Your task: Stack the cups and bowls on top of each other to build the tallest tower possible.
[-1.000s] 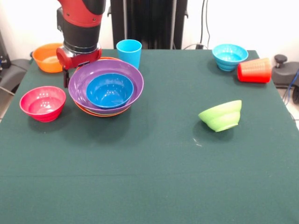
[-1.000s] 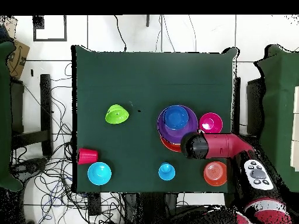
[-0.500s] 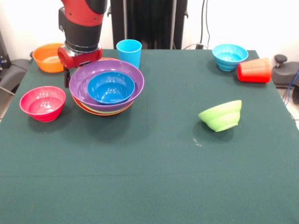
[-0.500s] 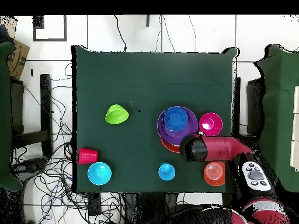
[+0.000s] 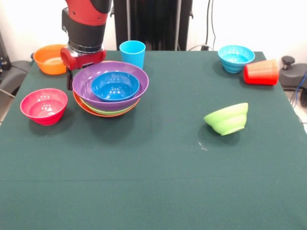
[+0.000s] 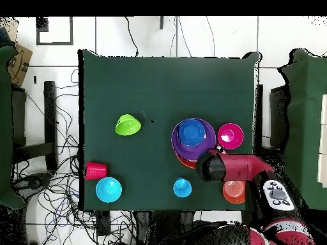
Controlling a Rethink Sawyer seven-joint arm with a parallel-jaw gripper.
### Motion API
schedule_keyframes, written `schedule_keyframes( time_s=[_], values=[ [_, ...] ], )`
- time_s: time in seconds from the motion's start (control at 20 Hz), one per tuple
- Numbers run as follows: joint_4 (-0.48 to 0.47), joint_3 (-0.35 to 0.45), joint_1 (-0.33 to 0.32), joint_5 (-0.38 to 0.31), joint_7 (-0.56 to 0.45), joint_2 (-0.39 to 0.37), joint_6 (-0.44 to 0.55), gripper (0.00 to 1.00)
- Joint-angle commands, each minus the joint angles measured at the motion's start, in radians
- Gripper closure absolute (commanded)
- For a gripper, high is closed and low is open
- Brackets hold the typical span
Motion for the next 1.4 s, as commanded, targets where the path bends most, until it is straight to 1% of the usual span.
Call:
schedule_keyframes(
  time_s=[0.05, 0.4, 0.6, 0.85, 1.25, 1.4],
  values=[
    [0.122, 0.088, -0.061, 0.012, 0.181, 0.125, -0.096, 0.00],
    [0.170, 0.120, -0.113, 0.005, 0.196, 0.137, -0.216, 0.00],
    [0.178, 0.128, -0.128, 0.004, 0.192, 0.142, -0.252, 0.00],
    [0.179, 0.131, -0.132, 0.009, 0.186, 0.143, -0.266, 0.00],
    [0.189, 0.165, -0.167, -0.011, 0.191, 0.138, -0.277, 0.00],
    [0.202, 0.197, -0.202, -0.023, 0.192, 0.139, -0.297, 0.00]
  ],
)
